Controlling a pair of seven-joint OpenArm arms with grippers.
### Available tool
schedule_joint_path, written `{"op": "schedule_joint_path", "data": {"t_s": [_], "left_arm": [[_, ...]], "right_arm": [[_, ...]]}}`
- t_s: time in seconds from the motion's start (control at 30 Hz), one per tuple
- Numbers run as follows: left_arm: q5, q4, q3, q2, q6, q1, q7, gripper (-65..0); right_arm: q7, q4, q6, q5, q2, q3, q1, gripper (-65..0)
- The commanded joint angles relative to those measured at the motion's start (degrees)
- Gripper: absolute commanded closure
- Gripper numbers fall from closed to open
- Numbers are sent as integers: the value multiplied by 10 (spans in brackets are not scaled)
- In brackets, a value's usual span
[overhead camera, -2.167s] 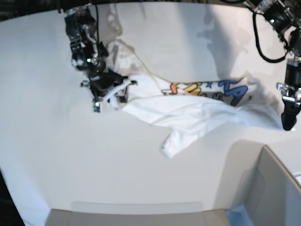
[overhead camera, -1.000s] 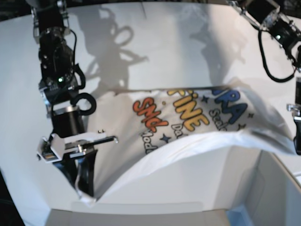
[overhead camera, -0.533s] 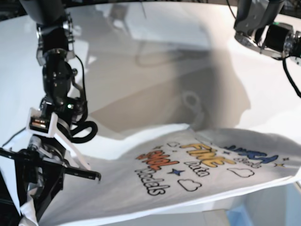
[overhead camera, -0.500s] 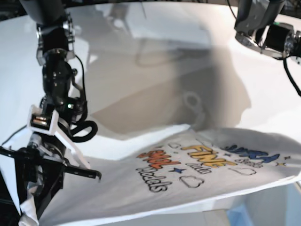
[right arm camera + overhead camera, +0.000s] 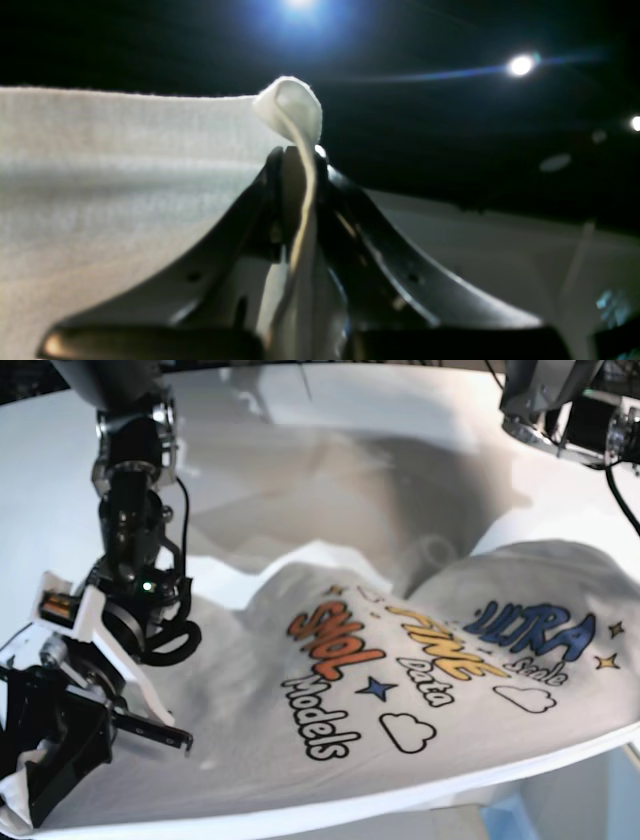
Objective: Layout the t-shirt on the table in an organized manner, then fold the t-shirt properly
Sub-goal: 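Lift the shirt with both grippers and swing it flat onto the table, then lower the shirt with both grippers, release it, and raise both grippers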
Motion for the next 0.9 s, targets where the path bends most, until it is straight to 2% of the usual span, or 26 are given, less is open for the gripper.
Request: {"op": "schedule_joint_path", "data": {"t_s": [0.0, 0.13, 0.17, 0.23, 0.4, 0.47, 0.57, 0.67, 0.8, 0.87], "left_arm": [[-6, 7, -1, -23, -3, -10, -36, -27], [-6, 5, 3, -27, -1, -10, -50, -28], [-6, 1, 8, -27, -1, -10, -49, -28], [-6, -11, 60, -26, 0, -10, -49, -28], [-6, -86, 224, -24, 0, -10, -55, -28], [1, -149, 282, -24, -1, -12, -57, -28], [57, -250, 350, -24, -2, -60, -60, -28], [110, -369, 405, -23, -2, -112, -62, -27], [161, -503, 445, -9, -2, -184, -68, -27], [203, -555, 467, -2, -3, -218, -96, -28]], "right_arm": [[-22, 0, -8, 23, 1, 5, 16, 0], [-154, -27, -5, 95, 10, 2, 14, 0], [-177, -43, -5, 104, 14, 1, 11, 0], [-198, -90, -5, 112, 16, 0, 7, 0], [-197, -272, -1, 113, 16, -1, 2, 0], [-195, -366, 24, 113, 16, 0, 12, 0], [-157, -502, 49, 114, 15, 3, 42, 0], [-113, -629, 53, 112, 16, 3, 80, 0], [-104, -779, 73, 113, 27, 3, 140, 0], [-103, -835, 82, 114, 30, 3, 169, -20]]}}
